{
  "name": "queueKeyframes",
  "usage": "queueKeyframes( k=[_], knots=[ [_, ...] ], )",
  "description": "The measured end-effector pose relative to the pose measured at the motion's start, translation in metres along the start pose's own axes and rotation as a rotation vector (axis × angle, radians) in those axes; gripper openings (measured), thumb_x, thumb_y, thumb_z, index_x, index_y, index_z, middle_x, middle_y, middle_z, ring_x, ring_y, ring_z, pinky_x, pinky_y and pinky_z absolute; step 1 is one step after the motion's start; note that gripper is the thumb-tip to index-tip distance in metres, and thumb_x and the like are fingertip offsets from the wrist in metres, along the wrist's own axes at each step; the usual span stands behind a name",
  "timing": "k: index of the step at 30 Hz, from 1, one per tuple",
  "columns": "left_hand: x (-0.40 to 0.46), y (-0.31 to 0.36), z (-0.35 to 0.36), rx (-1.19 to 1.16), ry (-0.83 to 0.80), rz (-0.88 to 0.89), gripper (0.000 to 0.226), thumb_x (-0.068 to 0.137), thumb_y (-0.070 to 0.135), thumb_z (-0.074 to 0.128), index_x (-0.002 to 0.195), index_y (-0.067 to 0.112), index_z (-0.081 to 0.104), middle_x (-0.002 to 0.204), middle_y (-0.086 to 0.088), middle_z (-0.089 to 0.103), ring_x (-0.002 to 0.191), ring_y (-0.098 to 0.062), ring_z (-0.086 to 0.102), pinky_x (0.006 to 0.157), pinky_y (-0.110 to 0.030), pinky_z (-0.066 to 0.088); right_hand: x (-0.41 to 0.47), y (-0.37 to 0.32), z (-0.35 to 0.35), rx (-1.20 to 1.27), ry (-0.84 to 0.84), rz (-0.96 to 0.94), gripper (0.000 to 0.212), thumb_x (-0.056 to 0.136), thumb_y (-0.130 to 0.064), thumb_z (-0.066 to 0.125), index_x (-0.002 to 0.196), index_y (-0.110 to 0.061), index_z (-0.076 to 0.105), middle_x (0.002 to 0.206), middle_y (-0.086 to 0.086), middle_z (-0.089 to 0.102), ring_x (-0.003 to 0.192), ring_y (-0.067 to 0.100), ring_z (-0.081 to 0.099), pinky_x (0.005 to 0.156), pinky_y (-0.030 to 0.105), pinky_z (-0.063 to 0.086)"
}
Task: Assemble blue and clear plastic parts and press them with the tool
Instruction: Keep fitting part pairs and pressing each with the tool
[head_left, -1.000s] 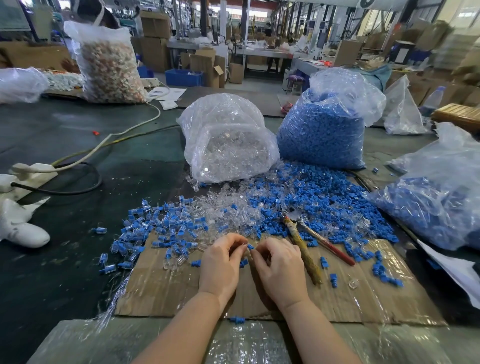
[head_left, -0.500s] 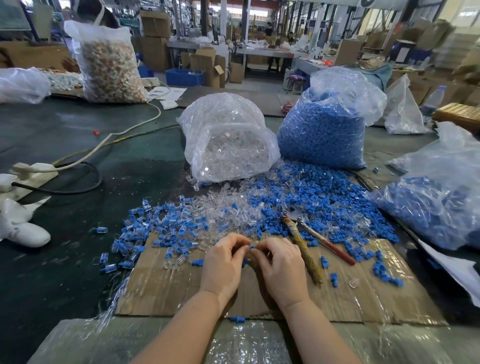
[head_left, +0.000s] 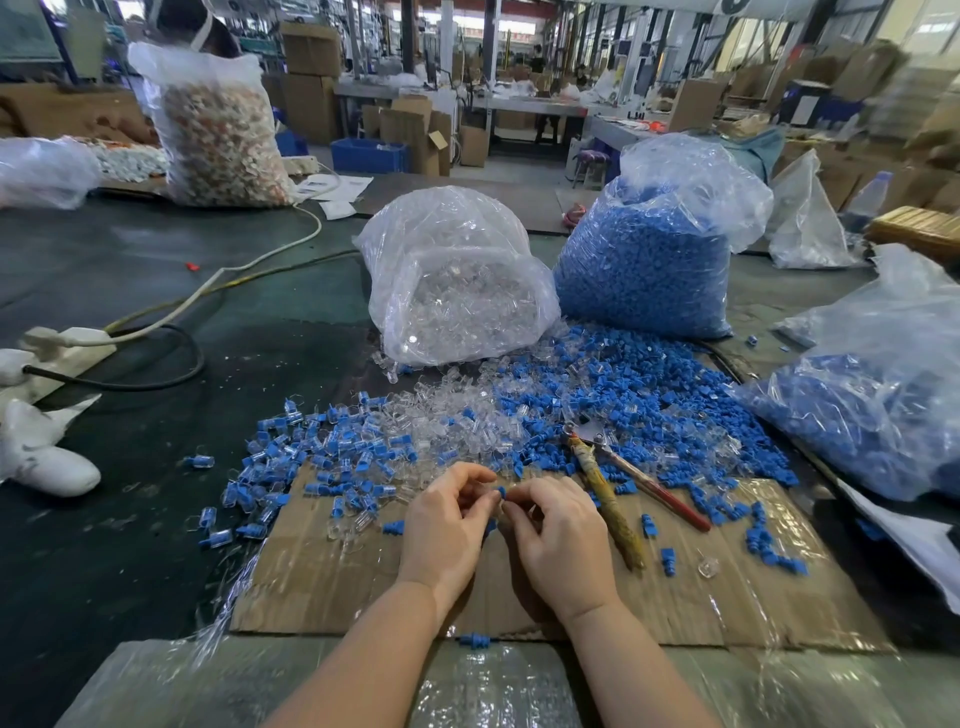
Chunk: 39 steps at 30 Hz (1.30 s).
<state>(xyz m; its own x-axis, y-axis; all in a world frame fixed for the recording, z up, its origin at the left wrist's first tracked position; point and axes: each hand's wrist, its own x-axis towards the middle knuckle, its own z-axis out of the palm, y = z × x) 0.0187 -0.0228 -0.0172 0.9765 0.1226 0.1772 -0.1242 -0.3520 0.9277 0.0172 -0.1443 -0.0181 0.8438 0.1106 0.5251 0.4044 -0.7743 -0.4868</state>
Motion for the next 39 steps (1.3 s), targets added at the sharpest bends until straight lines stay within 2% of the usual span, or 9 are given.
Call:
queueKeyframes(
  k=[10, 14, 17, 19, 21, 23, 26, 33, 39],
  knots=[
    [-0.001, -0.001, 0.000, 0.003, 0.000, -0.008, 0.024, 0.086, 0.006, 0.061, 0.084, 0.031, 0.058, 0.081, 0.010, 0.063, 0.076, 0.004, 0.058, 0.069, -0.008, 0.047, 0.000, -0.001, -0.002, 0.000, 0.029, -0.015, 0.012, 0.074, -0.006, 0.073, 0.074, -0.013, 0.064, 0.072, -0.004, 0.062, 0.071, 0.016, 0.055, 0.067, 0.029, 0.047],
    [-0.001, -0.001, 0.000, 0.001, -0.008, -0.017, 0.026, 0.086, 0.006, 0.061, 0.083, 0.032, 0.057, 0.080, 0.009, 0.064, 0.076, 0.000, 0.060, 0.070, -0.011, 0.050, 0.000, -0.001, -0.002, -0.039, 0.076, 0.005, 0.013, 0.073, -0.003, 0.072, 0.077, -0.012, 0.064, 0.074, -0.002, 0.062, 0.072, 0.019, 0.055, 0.070, 0.032, 0.046],
    [0.000, -0.001, 0.000, 0.005, -0.002, -0.021, 0.026, 0.086, 0.006, 0.061, 0.082, 0.032, 0.058, 0.079, 0.008, 0.064, 0.076, -0.002, 0.061, 0.070, -0.013, 0.050, 0.000, 0.001, -0.004, -0.139, 0.137, 0.056, 0.015, 0.073, -0.006, 0.074, 0.084, -0.012, 0.066, 0.083, 0.001, 0.064, 0.081, 0.025, 0.059, 0.076, 0.039, 0.046],
    [0.000, -0.001, 0.001, 0.011, 0.002, -0.019, 0.026, 0.086, 0.007, 0.061, 0.082, 0.032, 0.057, 0.079, 0.009, 0.064, 0.076, -0.001, 0.061, 0.068, -0.009, 0.048, 0.002, 0.005, -0.008, -0.265, 0.166, 0.164, 0.022, 0.077, -0.013, 0.072, 0.098, -0.010, 0.066, 0.099, 0.006, 0.065, 0.096, 0.028, 0.059, 0.086, 0.043, 0.044],
    [-0.001, -0.002, 0.001, 0.014, 0.004, -0.016, 0.025, 0.086, 0.007, 0.061, 0.082, 0.032, 0.057, 0.078, 0.009, 0.063, 0.074, 0.000, 0.059, 0.066, -0.006, 0.046, 0.005, 0.010, -0.014, -0.430, 0.051, 0.370, 0.038, 0.089, -0.030, 0.057, 0.122, -0.011, 0.056, 0.124, 0.010, 0.056, 0.117, 0.029, 0.049, 0.102, 0.047, 0.034],
    [-0.001, -0.001, 0.001, 0.027, 0.002, -0.005, 0.024, 0.086, 0.008, 0.061, 0.084, 0.031, 0.057, 0.078, 0.011, 0.062, 0.072, 0.004, 0.058, 0.065, -0.005, 0.044, 0.009, 0.020, -0.022, -0.590, -0.139, 0.576, 0.059, 0.095, -0.049, 0.034, 0.143, -0.014, 0.029, 0.145, 0.011, 0.036, 0.135, 0.028, 0.030, 0.112, 0.050, 0.017],
    [-0.001, 0.000, 0.001, 0.045, -0.005, 0.010, 0.026, 0.086, 0.008, 0.061, 0.082, 0.032, 0.055, 0.077, 0.013, 0.061, 0.070, 0.008, 0.056, 0.064, -0.003, 0.043, 0.014, 0.032, -0.029, -0.616, -0.313, 0.688, 0.072, 0.093, -0.060, 0.016, 0.149, -0.016, 0.007, 0.154, 0.010, 0.020, 0.142, 0.029, 0.015, 0.112, 0.056, 0.005],
    [0.000, 0.001, 0.000, 0.048, -0.006, 0.007, 0.029, 0.086, 0.008, 0.062, 0.080, 0.035, 0.055, 0.077, 0.013, 0.061, 0.069, 0.007, 0.055, 0.065, -0.004, 0.043, 0.019, 0.034, -0.035, -0.648, -0.362, 0.665, 0.070, 0.093, -0.058, 0.029, 0.147, -0.015, 0.017, 0.148, 0.013, 0.028, 0.135, 0.032, 0.025, 0.112, 0.054, 0.013],
    [0.000, 0.002, 0.000, 0.041, -0.017, -0.019, 0.029, 0.086, 0.008, 0.061, 0.080, 0.035, 0.055, 0.077, 0.013, 0.061, 0.070, 0.007, 0.056, 0.066, -0.004, 0.044, 0.030, 0.031, -0.038, -0.555, -0.374, 0.742, 0.055, 0.088, -0.052, 0.041, 0.130, -0.017, 0.037, 0.141, 0.016, 0.031, 0.129, 0.034, 0.026, 0.107, 0.053, 0.018]
  ],
)
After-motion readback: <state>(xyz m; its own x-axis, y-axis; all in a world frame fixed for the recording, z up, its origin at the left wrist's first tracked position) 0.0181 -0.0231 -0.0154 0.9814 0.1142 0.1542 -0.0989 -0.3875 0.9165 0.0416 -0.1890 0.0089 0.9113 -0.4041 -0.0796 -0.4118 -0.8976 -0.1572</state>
